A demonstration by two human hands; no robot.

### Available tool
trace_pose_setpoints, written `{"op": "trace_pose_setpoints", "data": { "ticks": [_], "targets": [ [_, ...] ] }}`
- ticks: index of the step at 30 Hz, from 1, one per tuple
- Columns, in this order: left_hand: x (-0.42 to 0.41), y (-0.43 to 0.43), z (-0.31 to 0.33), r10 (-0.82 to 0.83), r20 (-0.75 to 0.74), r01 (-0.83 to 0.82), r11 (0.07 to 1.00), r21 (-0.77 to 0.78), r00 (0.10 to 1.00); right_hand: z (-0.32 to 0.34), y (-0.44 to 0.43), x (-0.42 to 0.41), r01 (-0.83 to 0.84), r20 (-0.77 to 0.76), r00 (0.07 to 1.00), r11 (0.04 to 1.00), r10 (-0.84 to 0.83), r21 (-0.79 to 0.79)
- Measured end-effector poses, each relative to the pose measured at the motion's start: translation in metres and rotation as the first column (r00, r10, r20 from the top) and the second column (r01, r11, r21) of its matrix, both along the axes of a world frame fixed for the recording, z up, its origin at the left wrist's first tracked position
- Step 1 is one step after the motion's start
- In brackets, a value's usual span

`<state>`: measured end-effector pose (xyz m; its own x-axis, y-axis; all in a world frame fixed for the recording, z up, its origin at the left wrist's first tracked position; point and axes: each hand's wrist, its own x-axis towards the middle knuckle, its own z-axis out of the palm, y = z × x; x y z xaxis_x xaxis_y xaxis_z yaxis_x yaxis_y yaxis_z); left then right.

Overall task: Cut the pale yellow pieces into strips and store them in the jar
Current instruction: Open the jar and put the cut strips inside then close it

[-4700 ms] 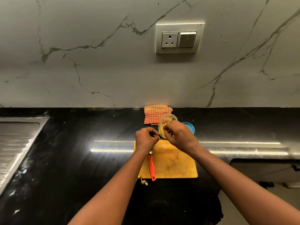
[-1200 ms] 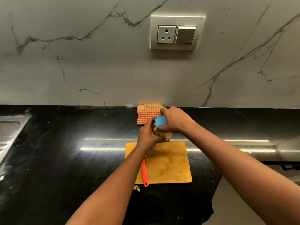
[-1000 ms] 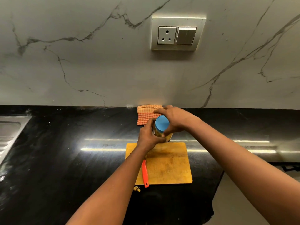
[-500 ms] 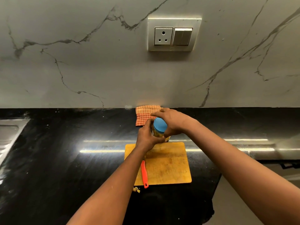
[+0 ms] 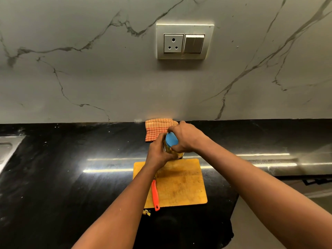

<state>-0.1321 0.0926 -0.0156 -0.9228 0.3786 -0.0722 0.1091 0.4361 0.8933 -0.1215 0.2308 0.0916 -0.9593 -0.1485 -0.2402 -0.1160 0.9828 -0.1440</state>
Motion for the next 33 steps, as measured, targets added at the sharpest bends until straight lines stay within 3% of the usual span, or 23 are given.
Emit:
{"op": "trace_pose_setpoints", "data": {
  "ticks": [19, 33],
  "targets": [
    [-0.038, 0.115, -0.006, -0.157, 0.016, 0.157, 0.987, -0.014, 0.987, -0.008, 0.106, -0.008, 0.292, 0.038, 0.956, 0.956, -0.292, 0.013],
    [-0.075, 0.155, -0.006, -0.166, 0.02, 0.166, 0.986, -0.026, 0.986, -0.018, 0.144, -0.043, 0.341, 0.04, 0.938, 0.938, -0.343, 0.062]
  ]
}}
